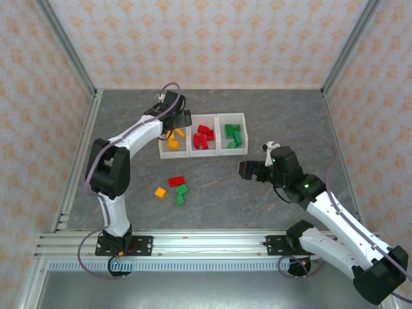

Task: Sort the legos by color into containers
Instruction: Place the lego in the container, then pick up the lego from the center of the table.

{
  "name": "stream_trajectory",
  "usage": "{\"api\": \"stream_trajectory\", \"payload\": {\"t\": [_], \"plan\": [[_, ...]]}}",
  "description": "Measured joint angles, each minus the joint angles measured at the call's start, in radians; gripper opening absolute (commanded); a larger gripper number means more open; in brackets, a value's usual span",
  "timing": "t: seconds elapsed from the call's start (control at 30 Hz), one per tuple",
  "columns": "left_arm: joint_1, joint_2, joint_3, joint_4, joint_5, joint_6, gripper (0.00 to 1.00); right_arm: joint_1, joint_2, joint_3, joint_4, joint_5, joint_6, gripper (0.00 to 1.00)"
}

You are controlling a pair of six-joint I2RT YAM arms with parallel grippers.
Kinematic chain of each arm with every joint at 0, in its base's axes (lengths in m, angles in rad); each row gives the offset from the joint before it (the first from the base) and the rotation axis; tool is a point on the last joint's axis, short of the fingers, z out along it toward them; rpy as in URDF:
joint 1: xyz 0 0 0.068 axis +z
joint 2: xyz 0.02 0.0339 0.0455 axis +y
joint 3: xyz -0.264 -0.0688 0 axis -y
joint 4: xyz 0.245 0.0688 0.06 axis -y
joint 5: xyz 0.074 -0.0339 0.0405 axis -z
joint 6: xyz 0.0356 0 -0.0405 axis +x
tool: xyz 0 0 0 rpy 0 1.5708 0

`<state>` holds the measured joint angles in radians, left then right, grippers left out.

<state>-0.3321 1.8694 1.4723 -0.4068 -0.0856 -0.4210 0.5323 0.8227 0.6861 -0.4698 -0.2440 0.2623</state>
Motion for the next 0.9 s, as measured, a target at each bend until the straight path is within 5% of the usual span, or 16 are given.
{"api": "stream_trajectory", "payload": {"t": [0.53, 0.9], "plan": [[-0.218, -0.458, -0.345, -0.009, -0.106, -0.067, 0.99, 0.002, 0.012, 0.000, 0.000, -0.009, 0.000, 1.00], [-0.362, -0.476, -0.551, -0.135, -0.131, -0.328, 0.97, 0.002, 0.027, 0.000, 0.000, -0.010, 0.000, 1.00]]}}
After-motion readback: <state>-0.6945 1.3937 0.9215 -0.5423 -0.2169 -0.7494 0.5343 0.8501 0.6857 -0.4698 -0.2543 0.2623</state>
